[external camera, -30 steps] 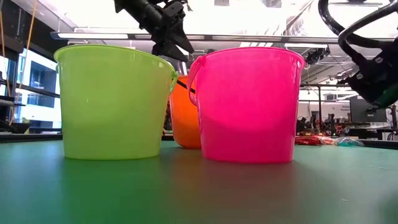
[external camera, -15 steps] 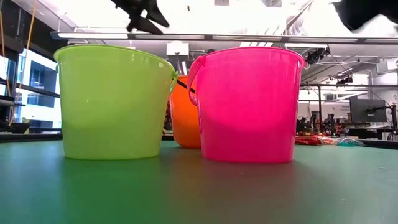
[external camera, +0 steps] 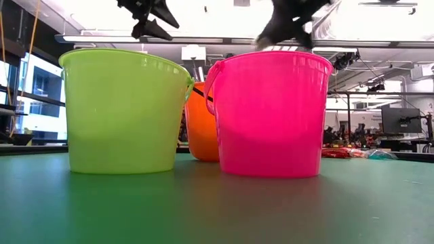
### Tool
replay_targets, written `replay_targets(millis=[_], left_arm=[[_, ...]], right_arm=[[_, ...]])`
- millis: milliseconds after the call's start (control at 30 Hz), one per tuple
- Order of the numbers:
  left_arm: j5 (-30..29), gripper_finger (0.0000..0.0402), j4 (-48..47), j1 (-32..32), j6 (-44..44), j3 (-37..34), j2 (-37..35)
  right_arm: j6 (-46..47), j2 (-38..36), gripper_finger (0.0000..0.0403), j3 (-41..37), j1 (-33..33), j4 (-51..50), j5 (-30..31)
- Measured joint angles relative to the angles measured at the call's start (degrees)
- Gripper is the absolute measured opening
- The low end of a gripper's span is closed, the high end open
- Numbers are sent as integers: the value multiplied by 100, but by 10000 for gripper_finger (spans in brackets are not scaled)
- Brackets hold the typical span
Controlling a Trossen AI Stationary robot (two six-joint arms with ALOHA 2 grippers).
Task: Sort candy by brand, put in halloween buckets
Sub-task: Put the green gummy into the orange bucket, then put the blue gummy into the orange bucket
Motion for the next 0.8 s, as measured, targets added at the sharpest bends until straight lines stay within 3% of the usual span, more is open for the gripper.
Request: replay_targets(millis=[200,367,467,633,700,800], left_arm=[[-581,227,-470,-109,-141,0,-37],[-931,227,-940,-110,-138,2,-31],[-1304,227,-1201,-108,-235,2,-33],[-2735,227,-2379,234,-1237,-64,217],[-2831,227,-2656,597,-1436,-407,425],[-2488,227,-2284,1178,-1454,-1105,829]], right_arm=[[-259,848,114,-7,-821,575,-1518],[-359,1222,203,-9,-1021,615,-2116],[-495,1203,251,122,-1134,612,-2320],[-729,942,284,582,-1426,487,-2316],[-797,876,286,786,-1578,237,-2287],[-926,857,287,1073,-1752,-97,-2197]])
